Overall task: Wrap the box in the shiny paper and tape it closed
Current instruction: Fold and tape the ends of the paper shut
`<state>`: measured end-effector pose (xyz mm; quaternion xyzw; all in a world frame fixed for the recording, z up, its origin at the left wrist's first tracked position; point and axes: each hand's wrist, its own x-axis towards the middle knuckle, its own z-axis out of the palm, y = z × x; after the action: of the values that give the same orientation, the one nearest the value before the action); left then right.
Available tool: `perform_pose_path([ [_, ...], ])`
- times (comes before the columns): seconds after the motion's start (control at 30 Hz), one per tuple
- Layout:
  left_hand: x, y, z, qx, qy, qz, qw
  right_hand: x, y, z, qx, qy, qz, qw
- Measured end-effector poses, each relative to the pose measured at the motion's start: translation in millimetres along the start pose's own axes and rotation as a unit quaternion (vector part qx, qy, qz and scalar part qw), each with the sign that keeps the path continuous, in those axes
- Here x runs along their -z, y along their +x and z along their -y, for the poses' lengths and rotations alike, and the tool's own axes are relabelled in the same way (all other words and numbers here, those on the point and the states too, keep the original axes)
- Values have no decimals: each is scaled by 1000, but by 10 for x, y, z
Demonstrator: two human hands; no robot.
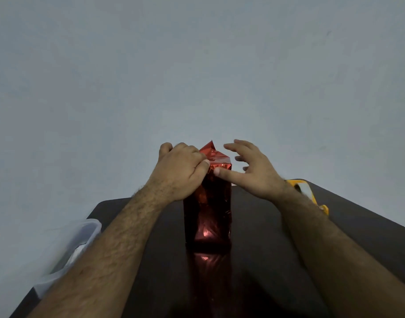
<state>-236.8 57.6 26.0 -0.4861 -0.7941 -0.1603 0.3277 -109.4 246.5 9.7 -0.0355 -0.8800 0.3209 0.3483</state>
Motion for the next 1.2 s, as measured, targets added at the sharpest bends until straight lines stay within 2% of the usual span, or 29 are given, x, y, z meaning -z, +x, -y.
perform_pose_path([
  [0.07, -35, 4, -22, 4, 12, -6, 1000, 97, -144, -55, -62, 23, -90, 994],
  [0.13, -54, -7, -38, 9, 27, -8, 1000, 249, -257, -164, -133, -59, -152, 978],
  [0.17, -61, -13, -60, 11, 29, -9, 999, 359, -316, -240, -180, -138, -162, 960],
  [0.23, -88, -3, -77, 18, 39, -16, 999, 573, -390, -426, -283, -285, -151, 903],
  [0.3, -98, -4, -105, 18, 35, -22, 999, 767, -520, -559, -375, -353, -109, 850],
  [0.4, -111, 1, -119, 14, 34, -30, 999, 932, -622, -674, -432, -307, -62, 846],
  [0.57, -97, -19, -107, 18, 22, -34, 999, 1042, -678, -758, -504, -141, -106, 845],
  [0.63, -91, -30, -106, 19, 19, -33, 999, 1086, -676, -764, -528, -99, -101, 837],
  [0.93, -71, -47, -117, 18, 28, -31, 999, 1141, -566, -668, -623, -56, -6, 780],
  [1.1, -87, -51, -105, 18, 26, -32, 999, 1116, -560, -667, -648, -16, -28, 761],
  [1.2, -96, -63, -98, 19, 23, -38, 999, 1110, -582, -636, -636, 17, -59, 769],
])
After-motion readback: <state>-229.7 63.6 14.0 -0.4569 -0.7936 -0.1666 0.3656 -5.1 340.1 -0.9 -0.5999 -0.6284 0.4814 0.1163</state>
